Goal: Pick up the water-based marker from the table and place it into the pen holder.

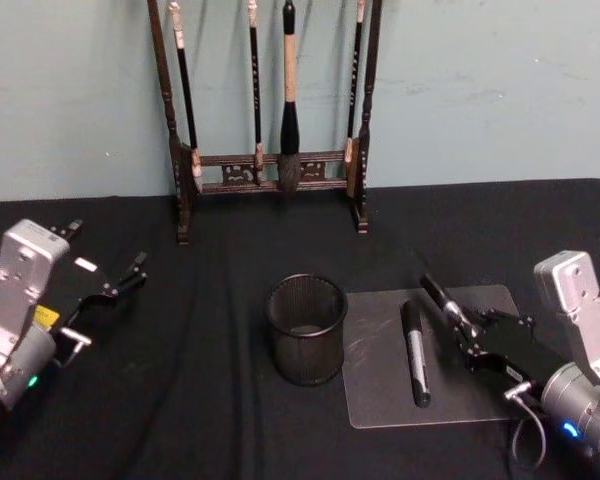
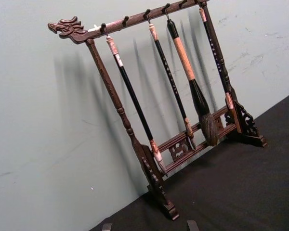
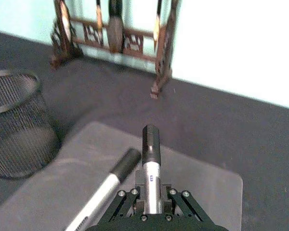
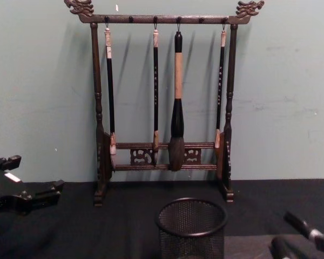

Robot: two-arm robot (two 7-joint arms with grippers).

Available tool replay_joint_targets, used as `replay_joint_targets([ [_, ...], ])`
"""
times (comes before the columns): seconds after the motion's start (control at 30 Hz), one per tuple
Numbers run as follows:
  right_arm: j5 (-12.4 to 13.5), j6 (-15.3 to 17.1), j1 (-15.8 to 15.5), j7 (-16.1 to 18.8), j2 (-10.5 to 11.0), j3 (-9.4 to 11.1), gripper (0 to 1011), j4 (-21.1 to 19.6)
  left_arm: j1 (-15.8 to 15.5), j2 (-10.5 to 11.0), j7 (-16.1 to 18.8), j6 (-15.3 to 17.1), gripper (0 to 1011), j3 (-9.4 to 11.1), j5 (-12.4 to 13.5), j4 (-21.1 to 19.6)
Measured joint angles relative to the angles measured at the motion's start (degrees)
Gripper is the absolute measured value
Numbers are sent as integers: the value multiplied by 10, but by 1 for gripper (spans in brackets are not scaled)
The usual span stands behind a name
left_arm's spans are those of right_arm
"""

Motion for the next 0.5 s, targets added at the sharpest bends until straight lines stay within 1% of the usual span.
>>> replay_joint_targets([
  [0.07, 6, -14, 0, 6, 0, 2, 192, -1, 0, 0, 0, 0, 1008, 0, 0, 0],
  [0.1, 12, -28, 0, 12, -1, 3, 192, -1, 0, 0, 0, 0, 1009, 0, 0, 0],
  [0.17, 17, -42, 1, 18, -1, 4, 192, 0, 0, 0, 0, 0, 1009, 0, 0, 0],
  [0.2, 21, -53, 2, 23, 0, 4, 192, 1, 0, 0, 0, 0, 1009, 0, 0, 0],
  [0.3, 24, -70, 8, 27, 1, 2, 192, 3, 0, 0, 0, 0, 1009, 0, 0, 0],
  [0.33, 24, -70, 8, 27, 1, 2, 192, 3, 0, 0, 0, 0, 1009, 0, 0, 0],
  [0.37, 26, -79, 15, 29, 2, 0, 192, 6, 0, 0, 0, 0, 1009, 0, 0, 0],
  [0.43, 27, -82, 17, 30, 2, 0, 192, 7, 0, 0, 0, 0, 1009, 0, 0, 0],
  [0.5, 33, -97, 27, 38, 3, -3, 192, 12, 0, 0, 0, 0, 1009, 0, 0, 0],
])
